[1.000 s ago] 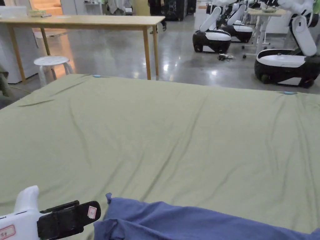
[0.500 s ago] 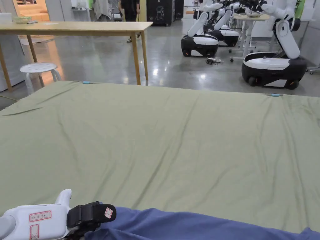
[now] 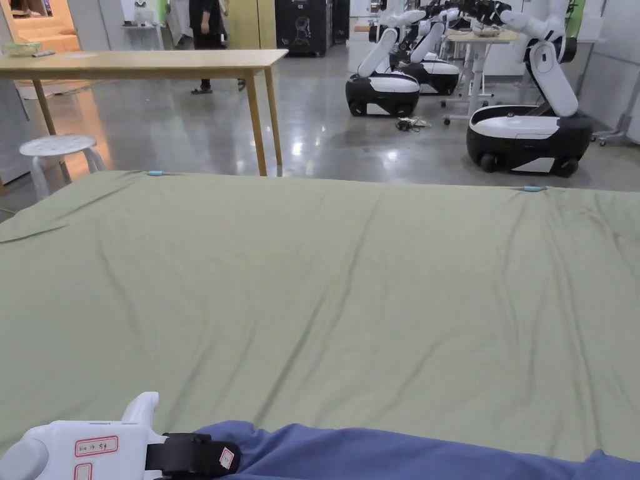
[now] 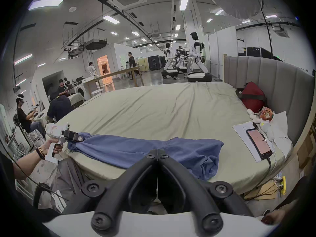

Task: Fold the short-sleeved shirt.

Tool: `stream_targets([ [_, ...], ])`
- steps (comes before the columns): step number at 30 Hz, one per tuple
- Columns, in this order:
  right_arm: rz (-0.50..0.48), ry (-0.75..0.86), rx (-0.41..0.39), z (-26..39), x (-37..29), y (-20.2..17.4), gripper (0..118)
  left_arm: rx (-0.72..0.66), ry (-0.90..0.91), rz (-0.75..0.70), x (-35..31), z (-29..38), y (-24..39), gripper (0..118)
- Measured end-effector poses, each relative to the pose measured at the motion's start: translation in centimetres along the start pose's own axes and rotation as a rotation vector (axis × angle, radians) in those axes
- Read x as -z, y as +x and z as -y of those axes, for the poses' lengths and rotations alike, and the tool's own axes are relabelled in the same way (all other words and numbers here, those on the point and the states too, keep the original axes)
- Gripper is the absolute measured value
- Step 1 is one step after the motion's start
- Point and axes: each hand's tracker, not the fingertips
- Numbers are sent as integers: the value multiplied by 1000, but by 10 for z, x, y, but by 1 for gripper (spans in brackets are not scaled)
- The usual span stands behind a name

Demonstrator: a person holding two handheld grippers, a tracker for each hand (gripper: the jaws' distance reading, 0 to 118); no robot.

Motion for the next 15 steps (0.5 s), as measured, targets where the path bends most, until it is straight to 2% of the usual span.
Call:
stream_targets([
  [8,10,4,0,-1,-4,1,0,-22,103,-8,-32,-18,-2,7],
  [15,25,0,13,3,-8,3,0,-42,197,-181,-96,-34,-30,7],
])
